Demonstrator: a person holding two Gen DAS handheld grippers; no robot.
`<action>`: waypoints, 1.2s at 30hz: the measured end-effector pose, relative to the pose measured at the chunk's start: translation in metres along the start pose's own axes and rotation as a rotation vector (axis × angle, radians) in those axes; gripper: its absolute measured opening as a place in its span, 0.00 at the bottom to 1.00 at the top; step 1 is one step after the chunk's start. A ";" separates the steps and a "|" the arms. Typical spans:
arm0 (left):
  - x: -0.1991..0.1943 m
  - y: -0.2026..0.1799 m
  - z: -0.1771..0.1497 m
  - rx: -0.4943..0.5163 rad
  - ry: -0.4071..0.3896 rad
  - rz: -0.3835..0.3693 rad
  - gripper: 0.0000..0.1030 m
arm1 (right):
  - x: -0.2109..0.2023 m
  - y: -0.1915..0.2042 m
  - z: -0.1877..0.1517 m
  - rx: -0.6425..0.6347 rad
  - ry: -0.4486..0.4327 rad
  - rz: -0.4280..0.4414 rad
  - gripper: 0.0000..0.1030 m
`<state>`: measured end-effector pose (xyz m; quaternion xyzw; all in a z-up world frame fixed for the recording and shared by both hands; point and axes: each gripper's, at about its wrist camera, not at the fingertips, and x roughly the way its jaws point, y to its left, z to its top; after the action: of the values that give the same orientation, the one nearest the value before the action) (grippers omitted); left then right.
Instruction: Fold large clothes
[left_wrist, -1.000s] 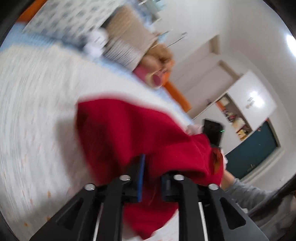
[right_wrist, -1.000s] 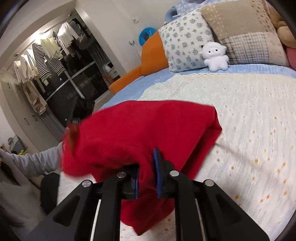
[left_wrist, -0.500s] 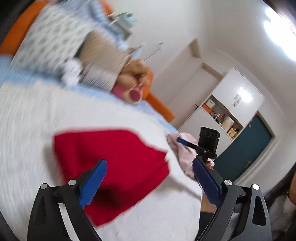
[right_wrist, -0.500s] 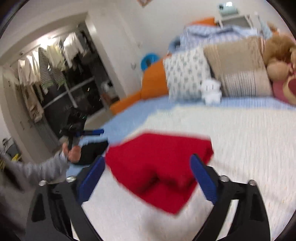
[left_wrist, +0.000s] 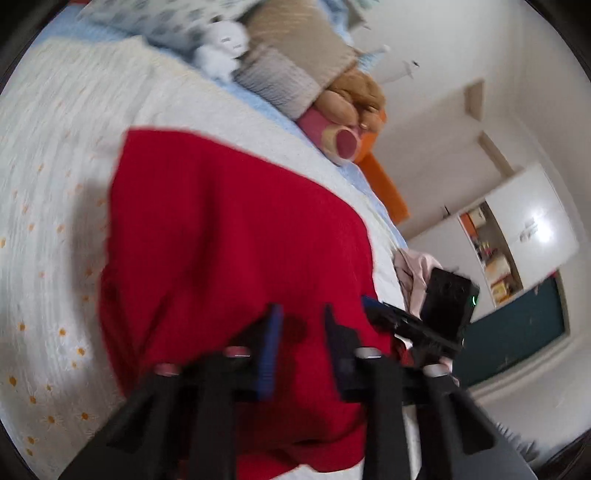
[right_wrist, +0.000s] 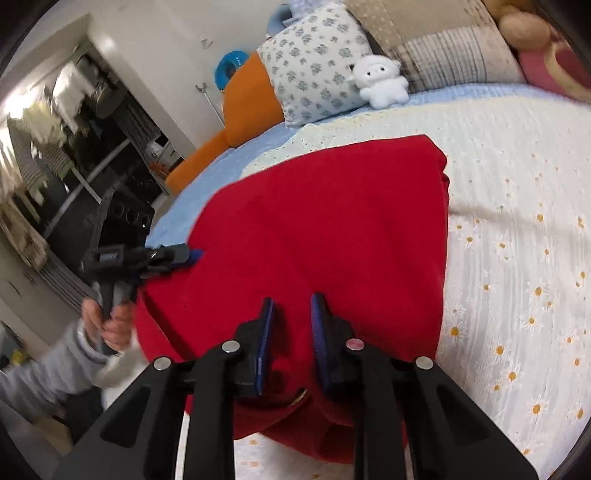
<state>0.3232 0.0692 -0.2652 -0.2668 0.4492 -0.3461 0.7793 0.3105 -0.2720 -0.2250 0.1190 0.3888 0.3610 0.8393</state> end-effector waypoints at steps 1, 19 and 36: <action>0.001 0.007 -0.002 -0.009 -0.009 0.006 0.08 | 0.002 0.005 0.000 -0.030 -0.002 -0.031 0.19; 0.007 -0.018 0.090 0.041 -0.069 0.303 0.70 | 0.026 -0.027 0.104 0.198 -0.041 -0.170 0.18; -0.097 -0.015 -0.008 -0.239 0.031 0.203 0.95 | -0.098 -0.048 0.053 0.608 0.055 0.142 0.88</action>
<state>0.2768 0.1346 -0.2084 -0.3054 0.5238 -0.2137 0.7660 0.3311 -0.3708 -0.1571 0.3816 0.4922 0.2889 0.7271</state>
